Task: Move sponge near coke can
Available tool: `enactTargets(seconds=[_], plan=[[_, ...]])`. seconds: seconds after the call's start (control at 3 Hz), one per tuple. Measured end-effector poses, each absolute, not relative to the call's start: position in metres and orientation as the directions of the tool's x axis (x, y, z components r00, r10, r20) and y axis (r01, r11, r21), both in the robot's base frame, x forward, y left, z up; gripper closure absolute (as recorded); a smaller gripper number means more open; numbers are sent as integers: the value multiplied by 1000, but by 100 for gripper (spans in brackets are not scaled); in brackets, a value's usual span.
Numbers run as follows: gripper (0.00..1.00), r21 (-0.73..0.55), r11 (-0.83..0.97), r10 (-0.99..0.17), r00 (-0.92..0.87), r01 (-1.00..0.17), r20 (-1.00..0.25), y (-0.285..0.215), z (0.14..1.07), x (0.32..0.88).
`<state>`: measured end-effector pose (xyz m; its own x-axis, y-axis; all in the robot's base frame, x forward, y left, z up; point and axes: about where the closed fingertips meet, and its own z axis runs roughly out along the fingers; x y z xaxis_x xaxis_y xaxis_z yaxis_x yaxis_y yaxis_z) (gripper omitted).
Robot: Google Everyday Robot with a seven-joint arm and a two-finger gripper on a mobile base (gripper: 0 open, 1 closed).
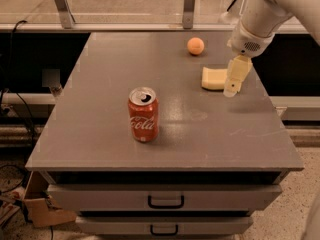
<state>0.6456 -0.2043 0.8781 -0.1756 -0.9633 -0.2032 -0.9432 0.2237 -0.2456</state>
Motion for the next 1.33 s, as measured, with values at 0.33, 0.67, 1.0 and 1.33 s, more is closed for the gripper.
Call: enactTargets(seconds=[0.33, 0.67, 1.0, 1.33], plan=[[0, -217, 231, -965, -195, -949, -173, -220, 852, 662], [18, -188, 235, -966, -207, -954, -157, -229, 836, 671], [41, -171, 232, -966, -205, -958, -161, -230, 828, 674], [64, -170, 231, -966, -205, -958, -161, -230, 833, 674]])
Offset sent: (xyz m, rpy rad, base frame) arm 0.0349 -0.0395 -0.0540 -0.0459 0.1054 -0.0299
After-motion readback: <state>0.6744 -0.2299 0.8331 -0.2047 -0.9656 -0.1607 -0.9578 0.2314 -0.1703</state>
